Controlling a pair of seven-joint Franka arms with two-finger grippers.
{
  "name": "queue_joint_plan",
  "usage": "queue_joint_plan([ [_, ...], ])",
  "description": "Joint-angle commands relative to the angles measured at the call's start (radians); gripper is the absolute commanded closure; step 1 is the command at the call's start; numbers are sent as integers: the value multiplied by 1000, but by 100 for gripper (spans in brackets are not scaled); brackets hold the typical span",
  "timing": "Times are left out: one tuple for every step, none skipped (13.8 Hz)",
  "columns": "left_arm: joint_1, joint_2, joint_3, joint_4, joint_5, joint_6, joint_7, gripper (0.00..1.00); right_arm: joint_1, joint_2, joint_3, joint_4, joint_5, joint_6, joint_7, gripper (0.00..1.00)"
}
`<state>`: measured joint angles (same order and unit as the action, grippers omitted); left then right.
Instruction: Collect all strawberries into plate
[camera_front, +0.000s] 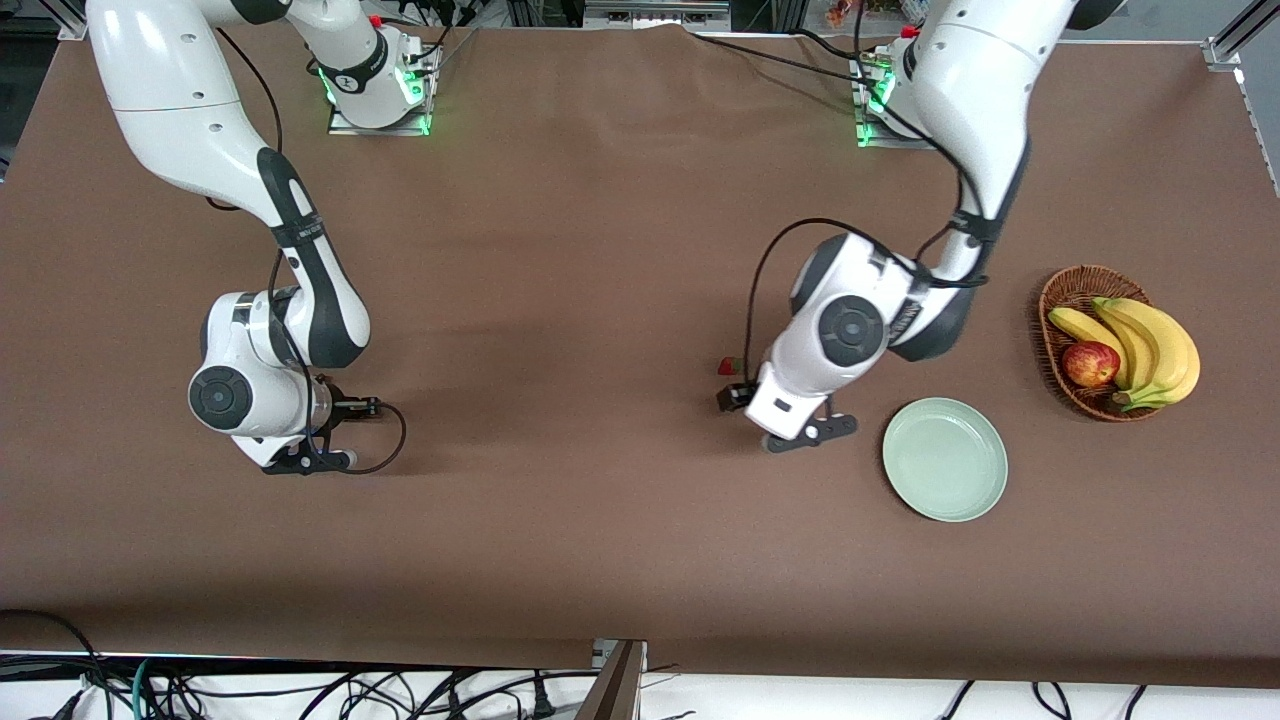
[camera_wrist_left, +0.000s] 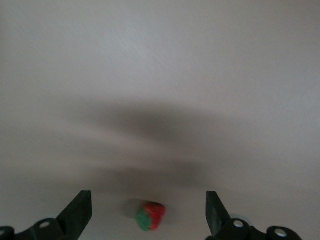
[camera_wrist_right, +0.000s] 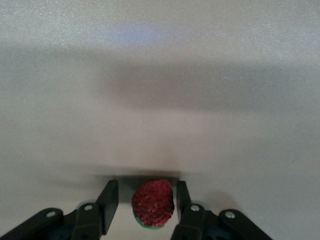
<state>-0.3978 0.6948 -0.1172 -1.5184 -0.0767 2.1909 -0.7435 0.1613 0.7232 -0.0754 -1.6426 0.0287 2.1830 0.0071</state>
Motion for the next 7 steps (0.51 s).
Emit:
queue_joint_plan([
  [-10, 40, 14, 17, 6, 29, -25, 0, -3, -36, 3, -37, 11, 6, -18, 67],
  [-28, 43, 16, -9, 5, 27, -28, 0, -3, -36, 3, -37, 11, 4, -19, 67],
  [-36, 37, 16, -41, 5, 27, -28, 0, -3, -36, 3, -37, 11, 4, -19, 68],
  [-36, 31, 14, -63, 6, 26, -28, 0, -3, -36, 3, -37, 11, 3, -19, 70],
  [-35, 31, 14, -74, 6, 26, -25, 0, -3, -37, 3, -34, 11, 3, -19, 76],
  [-36, 32, 14, -78, 6, 26, -25, 0, -2, -38, 5, -29, 13, -2, -15, 79],
  [-38, 31, 10, -91, 5, 26, -30, 0, 0, -44, 11, -20, 28, -9, -9, 80],
])
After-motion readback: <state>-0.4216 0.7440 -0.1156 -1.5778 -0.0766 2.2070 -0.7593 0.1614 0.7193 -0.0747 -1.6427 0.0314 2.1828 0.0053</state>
